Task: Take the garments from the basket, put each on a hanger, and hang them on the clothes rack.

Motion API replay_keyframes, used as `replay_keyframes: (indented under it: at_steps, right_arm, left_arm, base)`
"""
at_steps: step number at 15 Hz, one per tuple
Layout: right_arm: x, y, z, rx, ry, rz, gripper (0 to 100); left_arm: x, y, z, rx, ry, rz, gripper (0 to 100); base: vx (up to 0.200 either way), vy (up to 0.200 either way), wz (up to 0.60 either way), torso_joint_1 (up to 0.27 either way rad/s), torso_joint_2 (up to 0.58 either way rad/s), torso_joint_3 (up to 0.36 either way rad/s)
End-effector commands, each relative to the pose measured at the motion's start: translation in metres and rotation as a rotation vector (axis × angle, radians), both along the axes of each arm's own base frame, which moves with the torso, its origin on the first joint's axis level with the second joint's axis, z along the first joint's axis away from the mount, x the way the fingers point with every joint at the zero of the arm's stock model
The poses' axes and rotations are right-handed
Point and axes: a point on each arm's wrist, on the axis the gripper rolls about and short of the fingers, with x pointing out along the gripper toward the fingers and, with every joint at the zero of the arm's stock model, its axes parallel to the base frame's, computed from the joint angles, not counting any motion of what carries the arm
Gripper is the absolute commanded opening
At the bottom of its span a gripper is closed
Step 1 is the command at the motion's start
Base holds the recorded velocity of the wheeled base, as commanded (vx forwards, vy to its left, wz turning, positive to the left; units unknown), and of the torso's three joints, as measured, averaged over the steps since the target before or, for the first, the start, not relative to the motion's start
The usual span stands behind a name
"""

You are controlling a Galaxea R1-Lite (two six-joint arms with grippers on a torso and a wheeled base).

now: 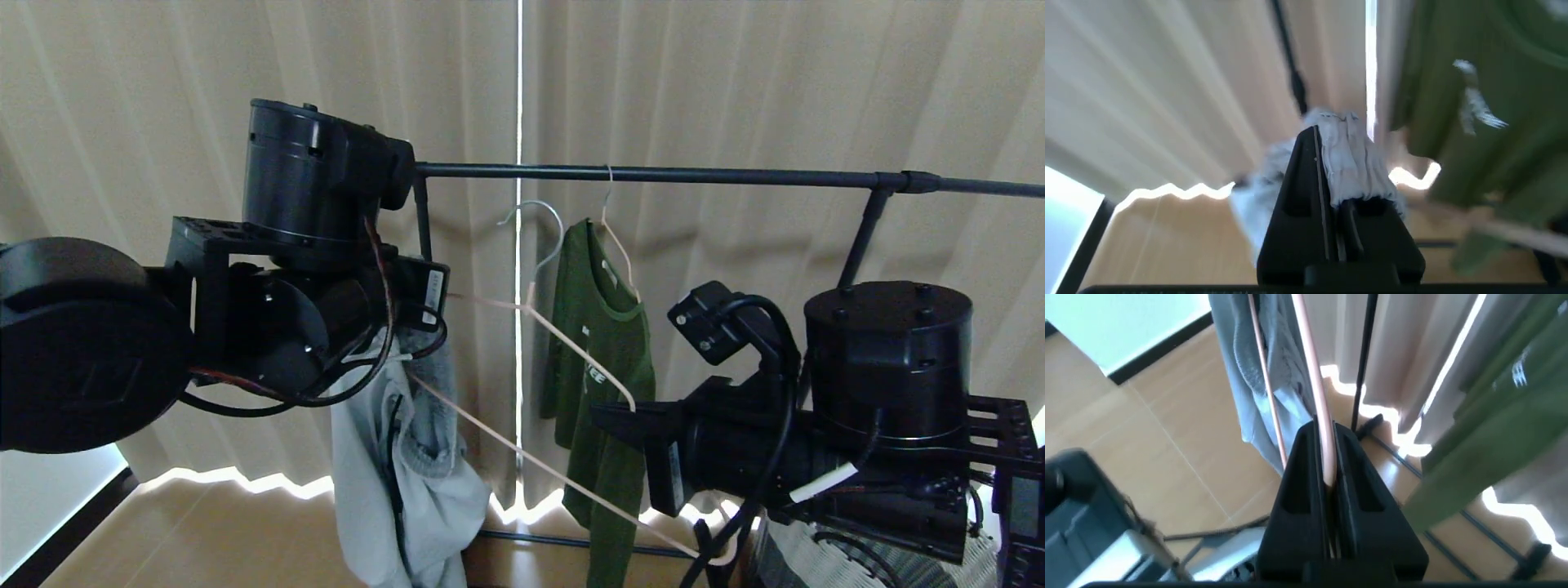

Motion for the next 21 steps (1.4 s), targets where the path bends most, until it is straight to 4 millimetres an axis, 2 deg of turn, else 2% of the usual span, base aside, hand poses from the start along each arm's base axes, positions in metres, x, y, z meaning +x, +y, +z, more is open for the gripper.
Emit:
replay_keyframes:
  at_steps: [1, 4, 8, 13, 17, 19, 21]
  right_arm:
    - [0.010, 0.010, -0.015, -0.021, 0.015, -0.006, 0]
    - [0.016, 0.016, -0.019, -0.015, 0.003, -0.016, 0]
    - [0.015, 0.017, -0.020, -0.004, 0.005, -0.015, 0]
    - [0.013, 0.019, -0.016, 0.012, -0.002, -0.007, 0]
    - [0.007, 0.029, -0.014, 0.043, -0.032, 0.026, 0]
    - [0.007, 0.028, -0.014, 0.043, -0.031, 0.024, 0]
    - [0.008, 0.025, -0.014, 0.042, -0.033, 0.013, 0]
  left_arm:
    - [-0.013, -0.005, 0.009, -0.023, -0.021, -0.038, 0]
    - [-0.029, -0.008, 0.017, -0.028, -0.024, -0.084, 0]
    - [-0.032, -0.008, 0.023, -0.073, -0.033, -0.080, 0]
    - [-0.043, -0.016, 0.014, -0.053, 0.035, -0.114, 0]
    - [-0.051, -0.034, 0.008, -0.092, 0.056, -0.154, 0]
    - [-0.051, -0.031, 0.008, -0.085, 0.060, -0.149, 0]
    - [-0.056, -0.021, 0.012, -0.071, 0.072, -0.139, 0]
  base:
    - [0.000, 0.000, 0.00, 0.000, 0.00, 0.000]
    - [0.000, 0.000, 0.00, 0.000, 0.00, 0.000]
    - [0.000, 0.000, 0.00, 0.000, 0.00, 0.000]
    - [0.000, 0.000, 0.00, 0.000, 0.00, 0.000]
    - [0.000, 0.000, 0.00, 0.000, 0.00, 0.000]
    - [0.000, 0.000, 0.00, 0.000, 0.00, 0.000]
    - [0.000, 0.000, 0.00, 0.000, 0.00, 0.000]
